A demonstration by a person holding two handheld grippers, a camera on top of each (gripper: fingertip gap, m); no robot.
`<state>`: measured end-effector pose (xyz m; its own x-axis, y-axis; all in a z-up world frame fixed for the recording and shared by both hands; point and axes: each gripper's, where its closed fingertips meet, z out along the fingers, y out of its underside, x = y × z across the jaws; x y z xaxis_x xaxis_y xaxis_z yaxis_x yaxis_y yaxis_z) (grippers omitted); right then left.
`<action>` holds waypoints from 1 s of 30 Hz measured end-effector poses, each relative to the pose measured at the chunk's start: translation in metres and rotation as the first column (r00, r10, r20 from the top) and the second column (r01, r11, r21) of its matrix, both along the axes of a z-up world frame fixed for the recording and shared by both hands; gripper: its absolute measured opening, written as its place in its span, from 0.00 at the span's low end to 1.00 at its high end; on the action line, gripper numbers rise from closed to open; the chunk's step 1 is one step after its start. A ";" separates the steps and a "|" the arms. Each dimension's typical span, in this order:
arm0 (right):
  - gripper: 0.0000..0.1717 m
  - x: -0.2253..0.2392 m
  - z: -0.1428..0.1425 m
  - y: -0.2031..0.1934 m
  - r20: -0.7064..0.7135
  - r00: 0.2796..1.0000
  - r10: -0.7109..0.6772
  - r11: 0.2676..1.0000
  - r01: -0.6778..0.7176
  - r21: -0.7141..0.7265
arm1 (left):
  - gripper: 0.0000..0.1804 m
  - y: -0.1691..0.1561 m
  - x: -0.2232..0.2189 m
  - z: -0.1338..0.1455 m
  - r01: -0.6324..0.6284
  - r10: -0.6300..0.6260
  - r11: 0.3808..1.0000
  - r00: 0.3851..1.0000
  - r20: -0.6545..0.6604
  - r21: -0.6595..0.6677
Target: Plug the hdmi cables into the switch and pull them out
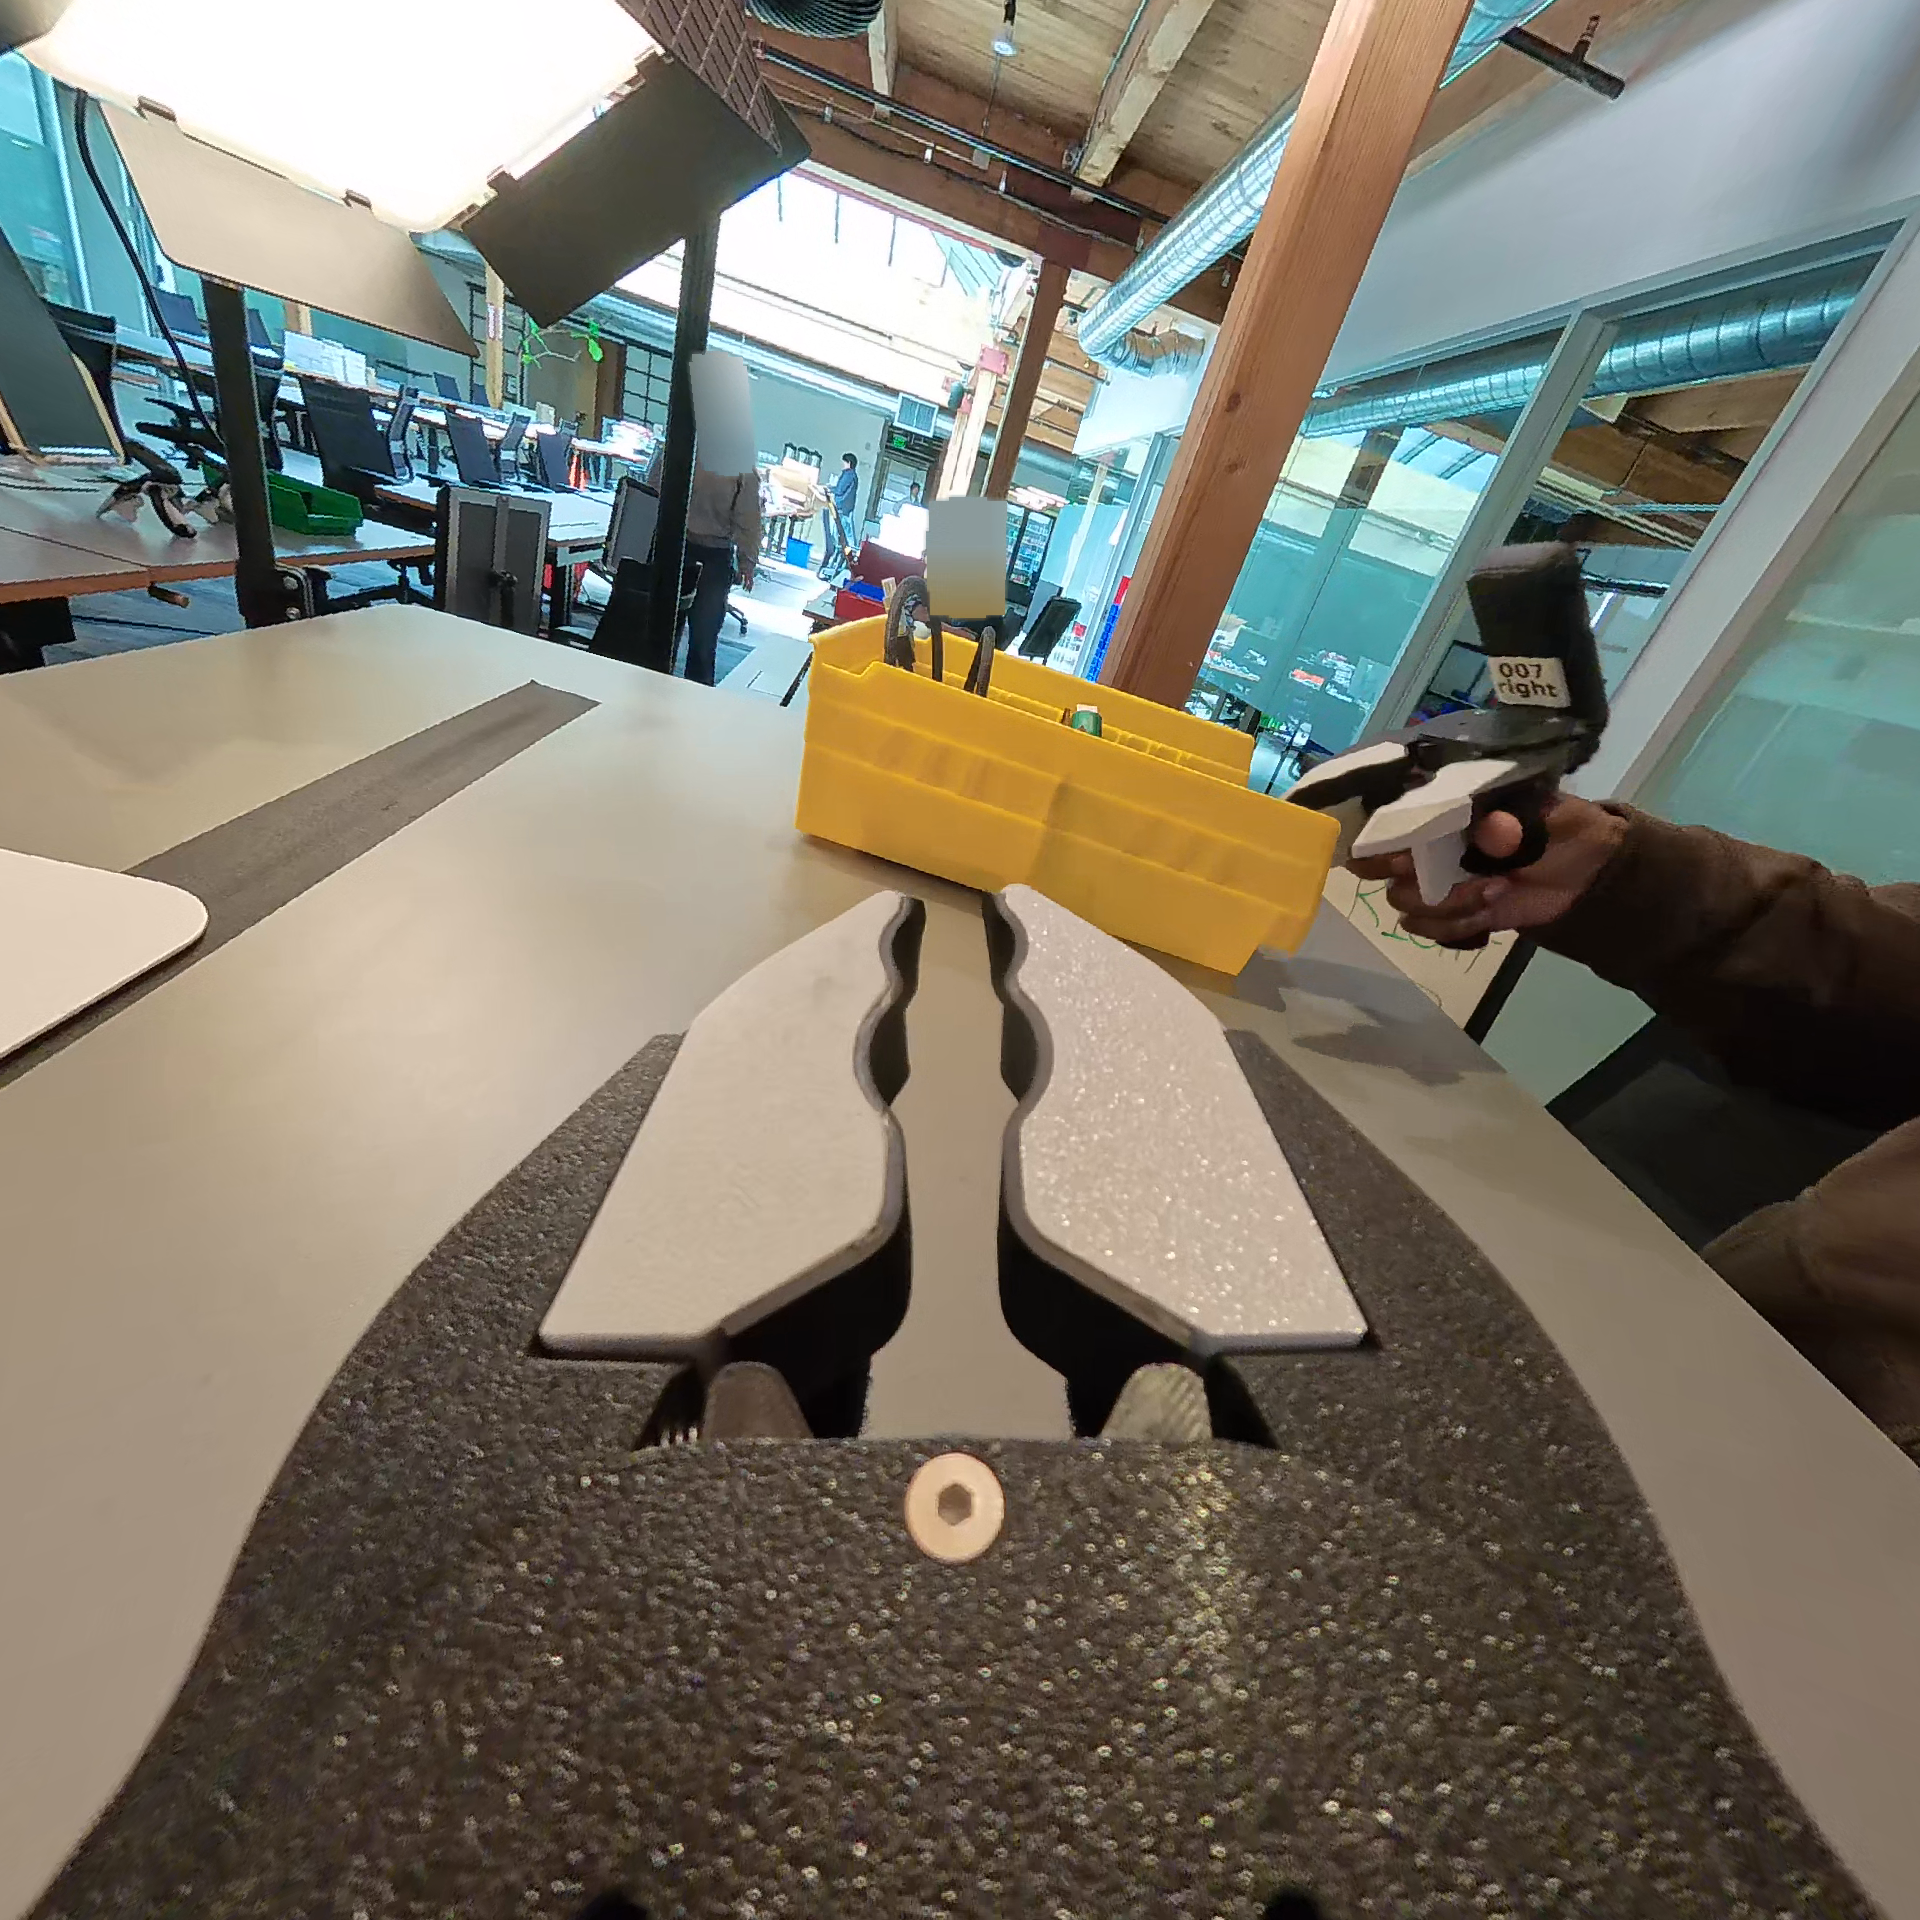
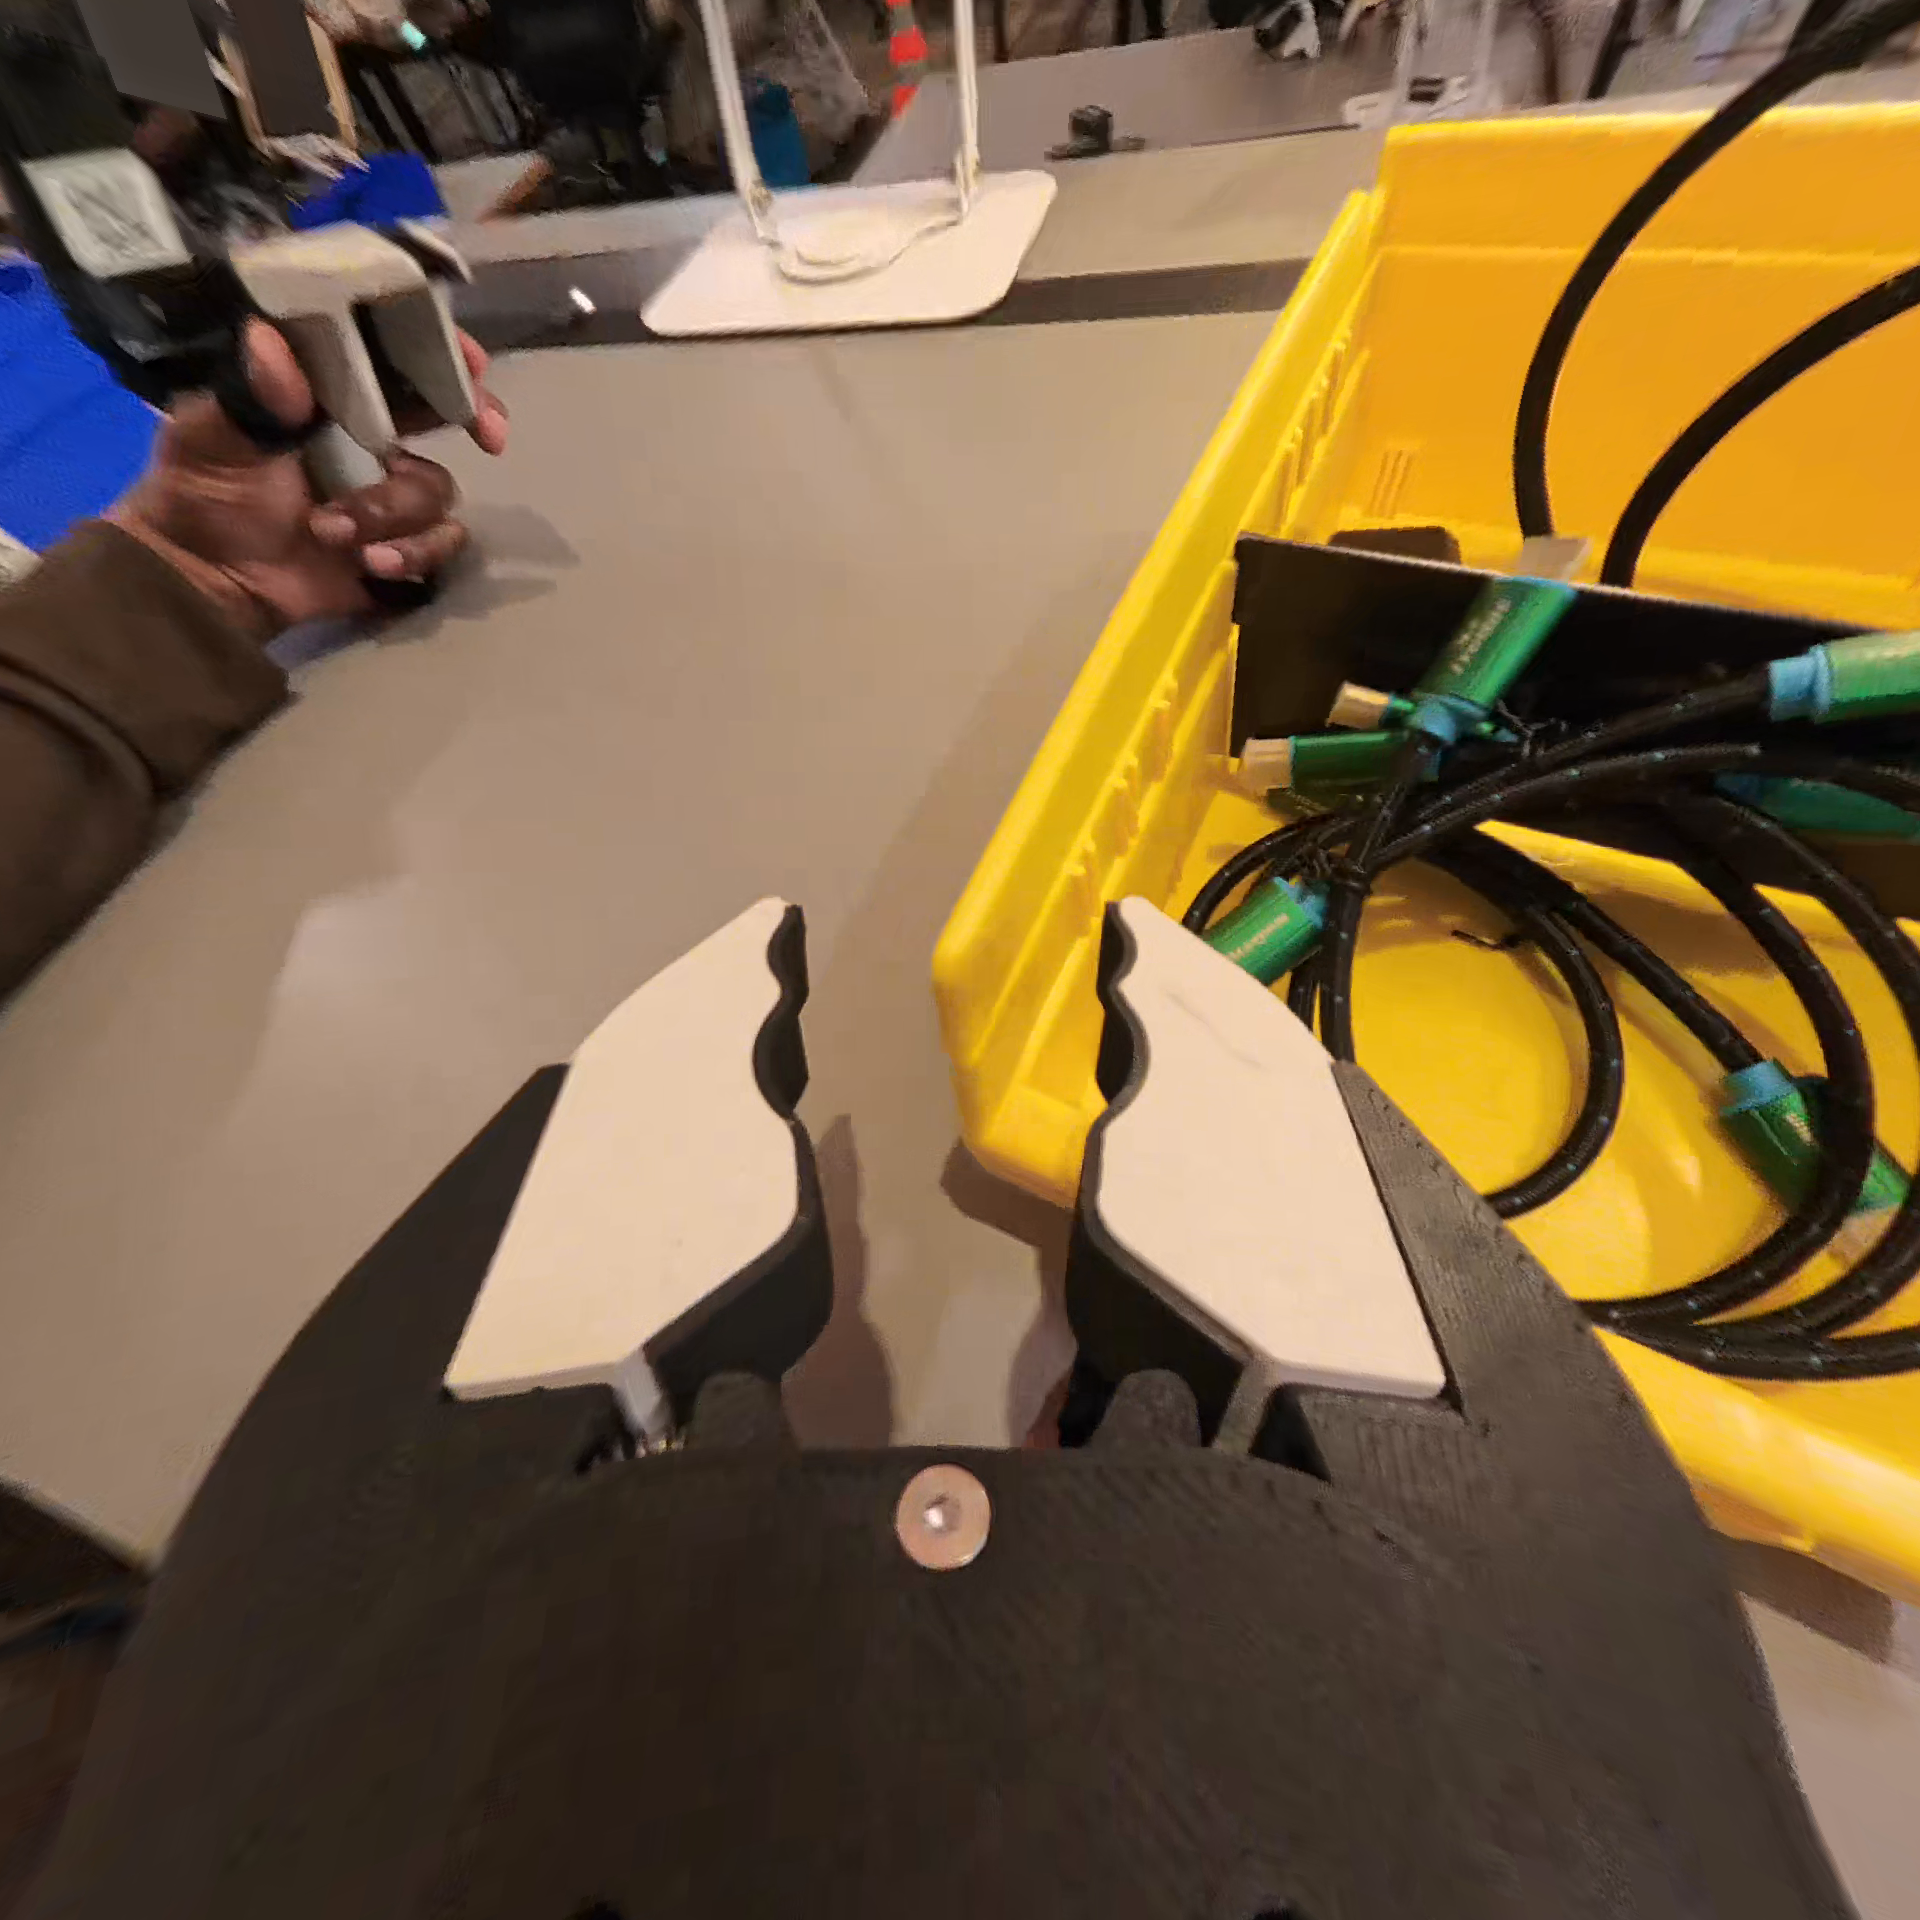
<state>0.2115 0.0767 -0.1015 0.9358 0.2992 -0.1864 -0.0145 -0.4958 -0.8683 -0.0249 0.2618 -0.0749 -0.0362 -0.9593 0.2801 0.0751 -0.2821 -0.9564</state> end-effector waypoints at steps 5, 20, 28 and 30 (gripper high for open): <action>0.08 -0.002 -0.017 0.027 0.374 0.906 -0.200 0.980 0.177 0.094 | 0.07 0.004 -0.005 0.004 -0.088 0.087 0.996 0.996 0.031 0.032; 0.08 -0.101 -0.017 0.064 0.315 0.940 -0.132 0.971 0.058 0.234 | 0.08 -0.043 -0.055 0.024 -0.429 0.417 0.903 0.878 0.236 -0.001; 0.02 -0.129 -0.017 0.093 0.352 0.930 -0.107 0.953 -0.005 0.302 | 0.08 -0.069 -0.061 0.024 -0.520 0.505 0.854 0.833 0.226 0.007; 0.02 -0.133 -0.017 0.100 0.336 0.934 -0.121 0.954 0.015 0.300 | 0.08 -0.069 -0.061 0.023 -0.548 0.532 0.836 0.818 0.220 0.016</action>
